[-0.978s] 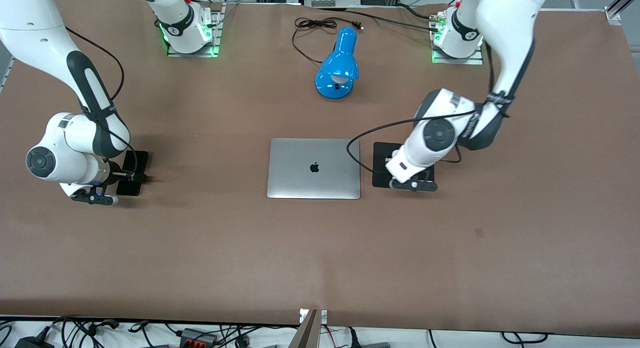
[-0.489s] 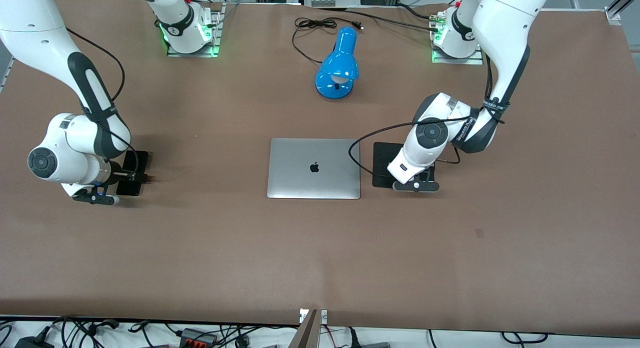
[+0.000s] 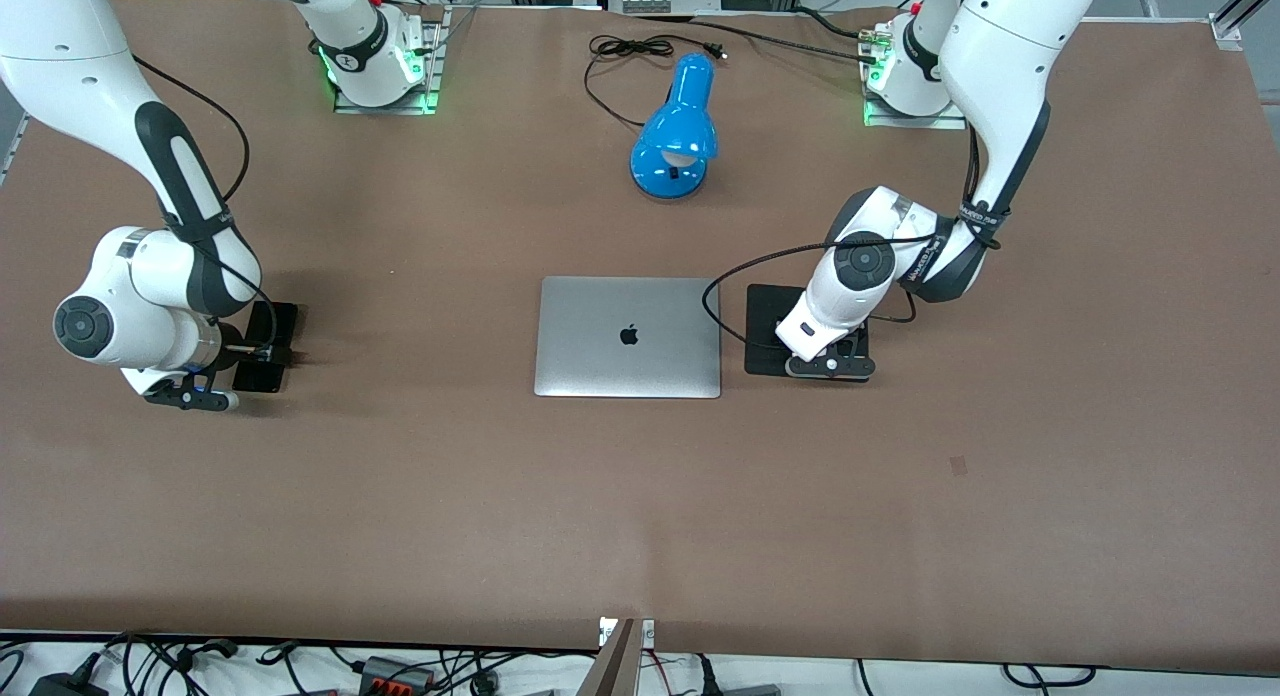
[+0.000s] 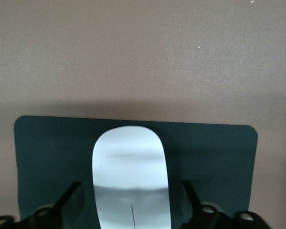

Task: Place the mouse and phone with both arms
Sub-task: 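Release the mouse and raise the left gripper while the right gripper lifts the phone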

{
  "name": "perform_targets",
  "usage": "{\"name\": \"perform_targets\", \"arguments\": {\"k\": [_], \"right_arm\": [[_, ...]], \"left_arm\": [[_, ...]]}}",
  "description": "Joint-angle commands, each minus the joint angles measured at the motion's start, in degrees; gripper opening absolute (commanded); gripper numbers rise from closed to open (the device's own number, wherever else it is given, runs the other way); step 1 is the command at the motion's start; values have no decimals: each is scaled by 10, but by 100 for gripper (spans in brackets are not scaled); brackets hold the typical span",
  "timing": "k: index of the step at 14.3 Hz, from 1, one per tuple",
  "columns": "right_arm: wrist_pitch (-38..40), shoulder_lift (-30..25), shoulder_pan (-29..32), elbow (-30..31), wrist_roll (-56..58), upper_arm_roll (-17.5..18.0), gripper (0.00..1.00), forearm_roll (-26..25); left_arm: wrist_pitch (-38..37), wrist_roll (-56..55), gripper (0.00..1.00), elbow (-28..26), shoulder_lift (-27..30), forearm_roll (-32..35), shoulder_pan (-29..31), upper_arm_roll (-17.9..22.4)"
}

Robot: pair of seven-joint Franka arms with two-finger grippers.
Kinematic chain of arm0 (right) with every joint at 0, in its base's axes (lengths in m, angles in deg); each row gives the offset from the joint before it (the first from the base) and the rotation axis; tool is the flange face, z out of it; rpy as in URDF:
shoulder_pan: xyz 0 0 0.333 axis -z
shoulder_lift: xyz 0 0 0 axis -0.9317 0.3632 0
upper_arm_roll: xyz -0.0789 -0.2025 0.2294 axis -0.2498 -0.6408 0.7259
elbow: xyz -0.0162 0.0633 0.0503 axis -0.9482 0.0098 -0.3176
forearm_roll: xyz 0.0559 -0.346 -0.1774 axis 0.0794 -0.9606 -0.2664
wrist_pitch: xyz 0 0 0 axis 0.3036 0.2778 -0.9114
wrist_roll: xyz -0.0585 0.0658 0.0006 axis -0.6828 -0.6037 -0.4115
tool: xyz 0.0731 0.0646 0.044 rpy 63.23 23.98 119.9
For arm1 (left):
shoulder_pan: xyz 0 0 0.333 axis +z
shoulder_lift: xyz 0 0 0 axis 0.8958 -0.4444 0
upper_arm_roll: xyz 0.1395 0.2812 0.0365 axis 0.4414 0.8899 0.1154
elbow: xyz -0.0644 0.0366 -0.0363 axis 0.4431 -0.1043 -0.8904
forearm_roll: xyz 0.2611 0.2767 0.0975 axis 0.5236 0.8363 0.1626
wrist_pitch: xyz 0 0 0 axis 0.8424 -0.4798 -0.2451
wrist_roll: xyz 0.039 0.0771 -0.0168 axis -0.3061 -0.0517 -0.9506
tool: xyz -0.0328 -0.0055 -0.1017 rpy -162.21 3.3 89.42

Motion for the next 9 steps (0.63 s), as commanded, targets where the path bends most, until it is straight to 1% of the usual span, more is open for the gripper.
{"name": "perform_targets", "arguments": {"k": [1,3,5,6,7,8,9], "right_arm": [[59,-14,0,-31,1,7,21,-8],[112,-20,-3,-64,0,11,21,-5],[168,-26,-10,-108,-6,39,21,-4],[187,-26,-15,-124,-14,63,21,-1],[187,-26,-21,-132,-18,82,21,1],[187,-25,-33,-138,-30,96,21,1],[187,-22,-52,-141,-33,99,21,2]], "left_arm": [[0,-6,100,3,24,16,6,-2],[-2,-7,100,4,53,15,11,-1],[-14,5,100,23,78,16,35,-1],[-43,22,100,38,87,16,46,-5],[-93,47,100,66,89,16,51,-5],[-157,80,100,107,88,16,57,-4],[-215,115,100,144,86,15,66,-4]]}}
